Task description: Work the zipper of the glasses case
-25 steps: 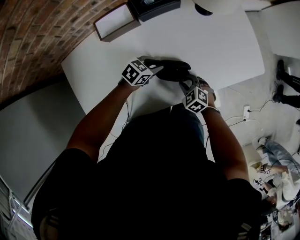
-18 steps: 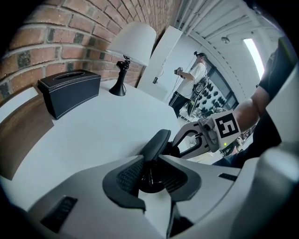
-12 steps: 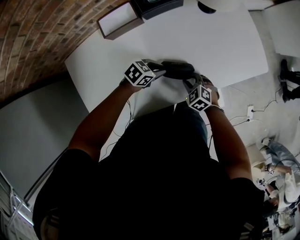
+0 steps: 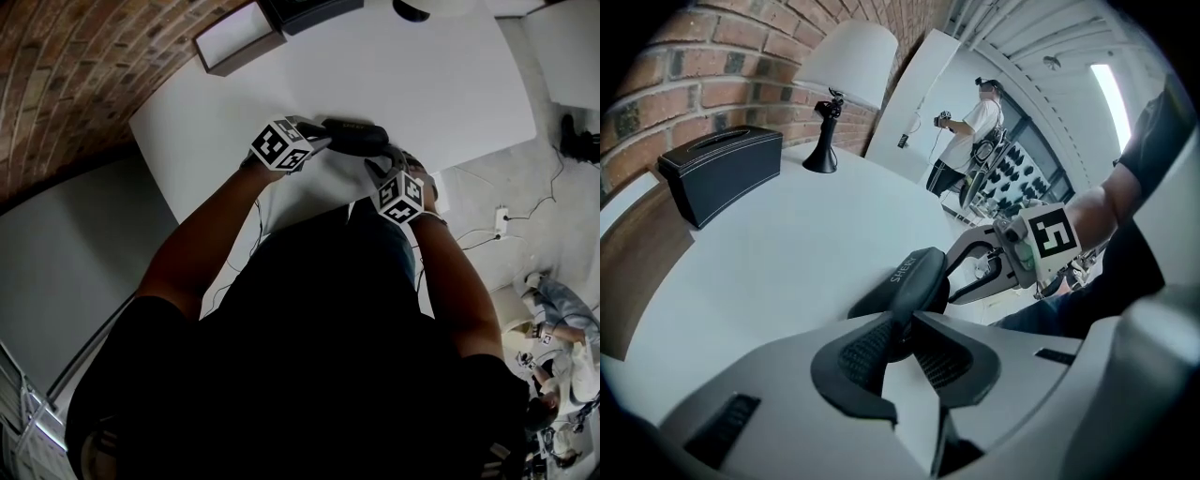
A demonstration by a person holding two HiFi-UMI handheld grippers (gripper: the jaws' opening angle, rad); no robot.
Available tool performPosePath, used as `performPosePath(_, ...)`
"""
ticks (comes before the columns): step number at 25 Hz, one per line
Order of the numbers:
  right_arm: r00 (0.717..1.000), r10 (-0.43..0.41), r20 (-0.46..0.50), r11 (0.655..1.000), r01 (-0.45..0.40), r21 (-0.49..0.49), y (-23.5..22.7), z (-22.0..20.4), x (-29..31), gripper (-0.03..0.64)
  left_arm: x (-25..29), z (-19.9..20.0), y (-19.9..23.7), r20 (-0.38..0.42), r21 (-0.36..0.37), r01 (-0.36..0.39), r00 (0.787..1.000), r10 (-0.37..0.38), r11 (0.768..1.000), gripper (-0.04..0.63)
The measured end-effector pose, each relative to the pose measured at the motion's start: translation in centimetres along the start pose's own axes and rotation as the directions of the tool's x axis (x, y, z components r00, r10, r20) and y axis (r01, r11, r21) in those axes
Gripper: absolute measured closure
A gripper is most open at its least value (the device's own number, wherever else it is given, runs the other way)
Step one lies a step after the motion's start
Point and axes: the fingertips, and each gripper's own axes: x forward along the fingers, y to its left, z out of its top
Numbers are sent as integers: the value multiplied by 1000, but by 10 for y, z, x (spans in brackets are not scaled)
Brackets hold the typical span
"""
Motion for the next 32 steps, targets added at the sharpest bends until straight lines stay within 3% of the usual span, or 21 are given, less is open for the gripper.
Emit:
performPosePath(9,998,35,56,991,-42,130,11,-13,-25,471,5,-14,-12,-13,8,-1,1000,1,1000,517)
performPosePath(16,998,20,65,990,-29,140,6,-24,-42,484,11,-25,-17,-25,5,-1,1000,1,1000,518)
performPosePath(26,988,-37,149,991,18,129,-10,18,-40,482,15,-38,-23,-53,7,11,999,-10,1000,526)
performPosePath(32,986,-21,163,995,5,95,-8,34,-25,485,17,-38,-24,-59,13,12,998,-11,1000,525)
